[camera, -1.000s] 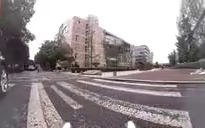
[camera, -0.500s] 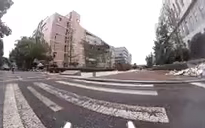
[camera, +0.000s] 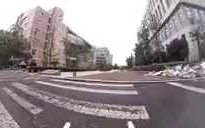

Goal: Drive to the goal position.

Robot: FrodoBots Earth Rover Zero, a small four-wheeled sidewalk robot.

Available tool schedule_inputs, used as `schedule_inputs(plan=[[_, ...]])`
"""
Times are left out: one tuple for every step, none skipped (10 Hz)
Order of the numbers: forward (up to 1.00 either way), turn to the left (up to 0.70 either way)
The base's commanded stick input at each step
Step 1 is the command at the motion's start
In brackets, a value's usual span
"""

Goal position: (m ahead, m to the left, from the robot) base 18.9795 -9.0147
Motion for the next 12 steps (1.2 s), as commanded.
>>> schedule_inputs(plan=[[0.0,0.0],[0.0,0.0],[0.0,0.0],[0.0,0.0],[0.0,0.0],[0.02,0.0],[0.45,0.0],[0.45,0.0],[0.45,0.0],[0.45,0.0],[0.45,0.0],[0.45,-0.13]])
